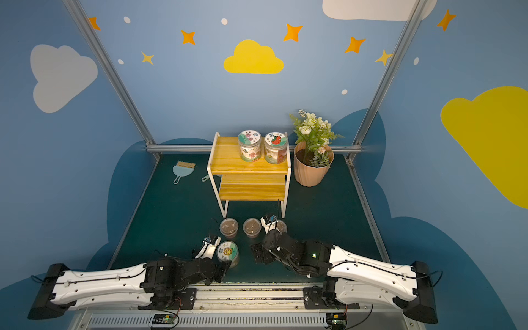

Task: Place the seed container on the shelf
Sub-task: Pick up the seed jar at the center of the board.

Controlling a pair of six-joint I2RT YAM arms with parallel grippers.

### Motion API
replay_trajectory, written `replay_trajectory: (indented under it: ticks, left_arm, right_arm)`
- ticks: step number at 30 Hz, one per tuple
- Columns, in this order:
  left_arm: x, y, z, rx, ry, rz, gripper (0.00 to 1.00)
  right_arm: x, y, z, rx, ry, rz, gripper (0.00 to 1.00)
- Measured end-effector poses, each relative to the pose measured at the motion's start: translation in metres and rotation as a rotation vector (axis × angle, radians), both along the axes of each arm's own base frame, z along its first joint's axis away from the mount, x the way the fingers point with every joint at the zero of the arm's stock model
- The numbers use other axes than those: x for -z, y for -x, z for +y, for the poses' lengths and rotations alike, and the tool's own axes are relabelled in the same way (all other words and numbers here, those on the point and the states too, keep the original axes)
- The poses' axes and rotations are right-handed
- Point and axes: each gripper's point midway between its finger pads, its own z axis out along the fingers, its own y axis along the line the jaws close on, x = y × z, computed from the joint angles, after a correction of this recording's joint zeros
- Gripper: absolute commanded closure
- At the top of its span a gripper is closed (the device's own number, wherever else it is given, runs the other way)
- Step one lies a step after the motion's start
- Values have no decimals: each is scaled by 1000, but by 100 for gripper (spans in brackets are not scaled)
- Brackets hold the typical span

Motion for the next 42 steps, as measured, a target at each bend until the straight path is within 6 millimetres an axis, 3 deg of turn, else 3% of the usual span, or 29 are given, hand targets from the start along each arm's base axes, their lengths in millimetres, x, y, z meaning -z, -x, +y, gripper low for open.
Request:
replay_trajectory:
  ticks: [7, 13, 16, 24, 42]
  left_arm:
    - [6, -3, -2, -12, 33, -25, 0]
    - [35, 2, 10, 19, 36, -25, 0]
    - [45, 5, 11, 45, 37, -23, 0]
    - [47, 5, -3, 100, 69, -55, 1]
    - [68, -17, -4, 99, 80, -207, 0]
  right_arm:
    - [33, 7, 0, 36, -36, 82, 8]
    - [65, 14, 3, 30, -19, 154, 7]
    - [68, 14, 11, 22, -29, 171, 8]
    - [80, 10, 24, 23, -63, 215, 8]
    - [94, -3, 40, 60, -110, 272, 13]
